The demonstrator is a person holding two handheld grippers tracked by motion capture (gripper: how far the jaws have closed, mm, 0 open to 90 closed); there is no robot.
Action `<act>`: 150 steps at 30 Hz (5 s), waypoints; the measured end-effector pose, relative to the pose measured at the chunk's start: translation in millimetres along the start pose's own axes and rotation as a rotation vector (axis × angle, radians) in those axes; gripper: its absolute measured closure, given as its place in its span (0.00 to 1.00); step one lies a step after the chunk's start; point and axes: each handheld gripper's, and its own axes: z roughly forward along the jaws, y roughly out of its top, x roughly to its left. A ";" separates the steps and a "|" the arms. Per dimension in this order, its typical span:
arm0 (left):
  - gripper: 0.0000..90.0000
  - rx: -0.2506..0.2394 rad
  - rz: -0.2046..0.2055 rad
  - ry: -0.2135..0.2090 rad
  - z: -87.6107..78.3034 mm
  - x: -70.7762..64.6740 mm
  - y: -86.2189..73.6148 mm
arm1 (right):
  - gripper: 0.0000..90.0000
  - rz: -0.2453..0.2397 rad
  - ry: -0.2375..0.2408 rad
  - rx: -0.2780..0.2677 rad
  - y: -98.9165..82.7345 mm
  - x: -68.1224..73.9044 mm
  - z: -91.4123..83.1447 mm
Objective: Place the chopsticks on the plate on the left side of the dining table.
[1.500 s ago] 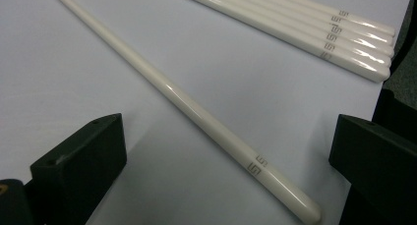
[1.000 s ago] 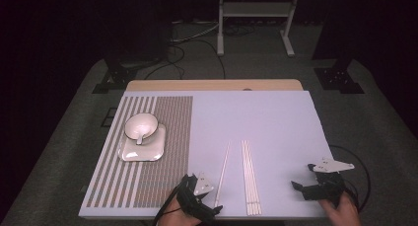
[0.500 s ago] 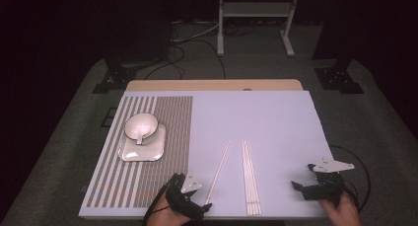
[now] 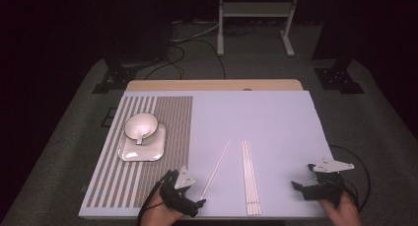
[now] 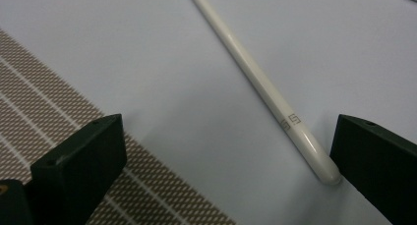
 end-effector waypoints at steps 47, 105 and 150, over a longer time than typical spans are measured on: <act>0.00 -0.004 -0.063 0.074 -11.8 43.3 -11.3 | 0.09 0.000 0.000 0.000 0.1 0.0 0.1; 0.00 -0.028 -0.012 0.022 42.8 11.4 40.8 | 0.09 0.000 0.000 0.001 0.1 -0.1 0.1; 0.81 -0.114 -0.018 0.033 34.6 10.1 35.6 | 0.09 -0.001 0.000 0.000 -0.1 -0.1 0.0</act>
